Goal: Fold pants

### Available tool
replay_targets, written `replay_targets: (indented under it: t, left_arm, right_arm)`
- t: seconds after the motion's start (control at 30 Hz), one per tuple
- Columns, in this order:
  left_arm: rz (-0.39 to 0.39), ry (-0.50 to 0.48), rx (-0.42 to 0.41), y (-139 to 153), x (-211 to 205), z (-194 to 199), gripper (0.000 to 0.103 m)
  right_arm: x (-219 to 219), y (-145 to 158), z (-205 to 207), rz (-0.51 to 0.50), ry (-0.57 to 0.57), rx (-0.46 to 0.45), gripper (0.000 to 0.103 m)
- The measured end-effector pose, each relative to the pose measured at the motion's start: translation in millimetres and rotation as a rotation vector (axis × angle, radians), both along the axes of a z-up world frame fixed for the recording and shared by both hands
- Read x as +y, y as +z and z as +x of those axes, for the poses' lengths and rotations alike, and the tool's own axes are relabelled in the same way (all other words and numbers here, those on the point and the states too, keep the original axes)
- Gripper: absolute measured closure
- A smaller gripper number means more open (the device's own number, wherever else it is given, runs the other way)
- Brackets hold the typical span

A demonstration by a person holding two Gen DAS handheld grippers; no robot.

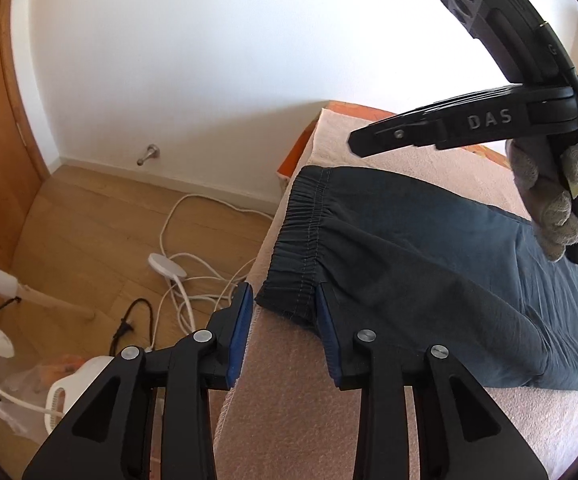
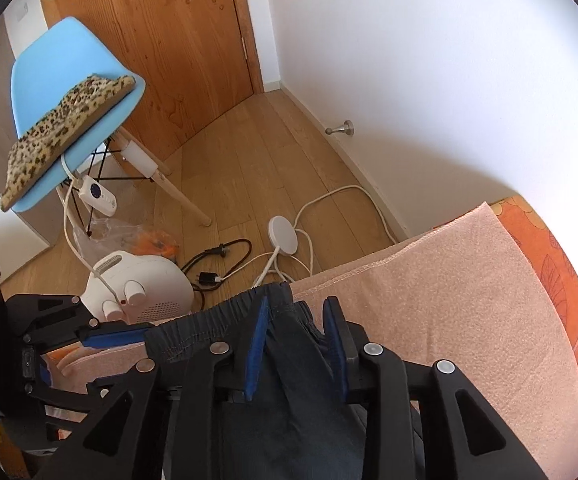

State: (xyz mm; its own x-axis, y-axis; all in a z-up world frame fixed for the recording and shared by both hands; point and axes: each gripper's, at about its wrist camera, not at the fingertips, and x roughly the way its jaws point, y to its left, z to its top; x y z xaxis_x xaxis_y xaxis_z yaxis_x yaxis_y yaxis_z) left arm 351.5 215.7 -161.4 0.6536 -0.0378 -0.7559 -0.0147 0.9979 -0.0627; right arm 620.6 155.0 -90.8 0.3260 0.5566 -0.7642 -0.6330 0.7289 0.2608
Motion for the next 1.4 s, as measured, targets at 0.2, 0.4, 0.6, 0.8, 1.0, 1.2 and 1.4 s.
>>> replay_targets:
  t: [0.2,0.4,0.6,0.8,1.0,1.2,1.4]
  left_arm:
    - [0.013,-0.025,-0.042,29.3,-13.8,-11.8,0.069]
    - [0.043,-0.193,-0.057,33.5,-72.6,-7.3,0.069]
    - [0.048,-0.212,-0.025,19.5,-94.7,-9.0,0.069]
    - [0.060,-0.084,0.017,4.6,-56.6,4.3,0.069]
    - [0.009,-0.016,0.068,-11.3,-27.3,17.3,0.069]
    - [0.075,-0.052,0.061,-18.3,-35.2,18.2,0.069]
    - [0.086,-0.067,0.067,-19.2,-34.3,16.3,0.069]
  right_arm:
    - [-107.4,36.1,-32.5,0.044,-0.095,-0.021,0.068]
    - [-211.0,46.3,-90.7,0.017,-0.161,-0.003,0.068]
    - [-289.3,-6.2,-138.7,-0.107,-0.220,0.093,0.069]
    - [-310.6,-49.1,-156.4,-0.210,-0.193,0.107,0.069]
    - [-298.7,-67.3,-158.0,-0.314,-0.135,0.085,0.070]
    - [-293.9,-77.3,-156.4,-0.333,-0.125,0.082,0.079]
    - [-282.9,-71.1,-160.2,-0.436,-0.094,0.013,0.103]
